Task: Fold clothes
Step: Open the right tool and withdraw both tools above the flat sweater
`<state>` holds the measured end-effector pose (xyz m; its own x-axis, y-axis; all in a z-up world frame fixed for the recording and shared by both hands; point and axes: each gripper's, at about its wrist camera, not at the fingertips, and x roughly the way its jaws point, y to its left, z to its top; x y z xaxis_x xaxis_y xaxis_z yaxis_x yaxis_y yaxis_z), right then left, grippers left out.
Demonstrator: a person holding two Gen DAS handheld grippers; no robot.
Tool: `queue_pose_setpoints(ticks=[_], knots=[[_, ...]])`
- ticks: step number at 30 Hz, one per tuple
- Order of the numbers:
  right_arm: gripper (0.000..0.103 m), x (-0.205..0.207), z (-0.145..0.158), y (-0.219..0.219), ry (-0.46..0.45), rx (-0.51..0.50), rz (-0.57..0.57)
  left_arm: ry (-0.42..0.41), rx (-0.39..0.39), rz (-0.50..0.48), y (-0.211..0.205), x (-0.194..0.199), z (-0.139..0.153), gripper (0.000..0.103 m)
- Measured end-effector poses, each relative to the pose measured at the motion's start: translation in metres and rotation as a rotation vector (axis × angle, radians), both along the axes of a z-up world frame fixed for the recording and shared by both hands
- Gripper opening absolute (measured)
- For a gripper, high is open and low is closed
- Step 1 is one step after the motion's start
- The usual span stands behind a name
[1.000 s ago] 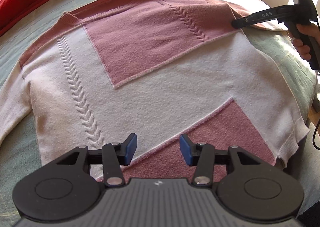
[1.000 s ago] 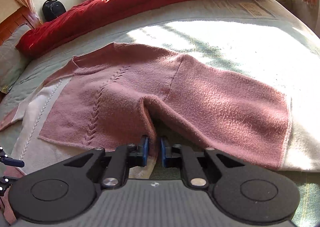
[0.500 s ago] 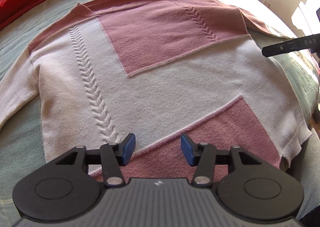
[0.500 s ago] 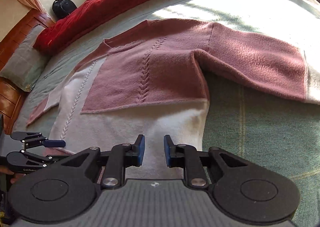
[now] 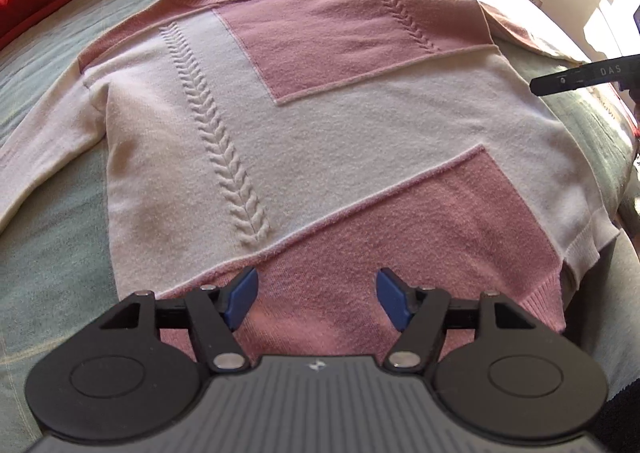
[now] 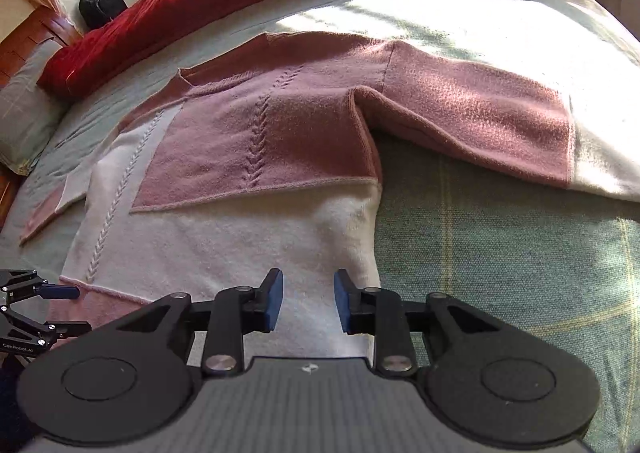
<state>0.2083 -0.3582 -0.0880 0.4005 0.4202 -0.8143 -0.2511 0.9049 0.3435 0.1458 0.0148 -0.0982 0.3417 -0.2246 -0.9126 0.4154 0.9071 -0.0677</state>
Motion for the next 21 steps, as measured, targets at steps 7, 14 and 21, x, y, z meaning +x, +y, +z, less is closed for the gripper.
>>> queue_pose_setpoints(ticks=[7, 14, 21], knots=[[0.032, 0.028, -0.023, 0.021, 0.029, -0.061, 0.017, -0.038, 0.040, 0.102, 0.005, 0.063, -0.015, 0.066], [0.033, 0.002, -0.023, -0.012, 0.055, -0.051, 0.040, -0.011, 0.008, 0.140, 0.048, 0.039, -0.023, 0.067], [0.050, -0.026, 0.007, 0.014, -0.040, -0.119, 0.129, -0.039, 0.043, 0.109, 0.048, -0.009, 0.004, 0.066]])
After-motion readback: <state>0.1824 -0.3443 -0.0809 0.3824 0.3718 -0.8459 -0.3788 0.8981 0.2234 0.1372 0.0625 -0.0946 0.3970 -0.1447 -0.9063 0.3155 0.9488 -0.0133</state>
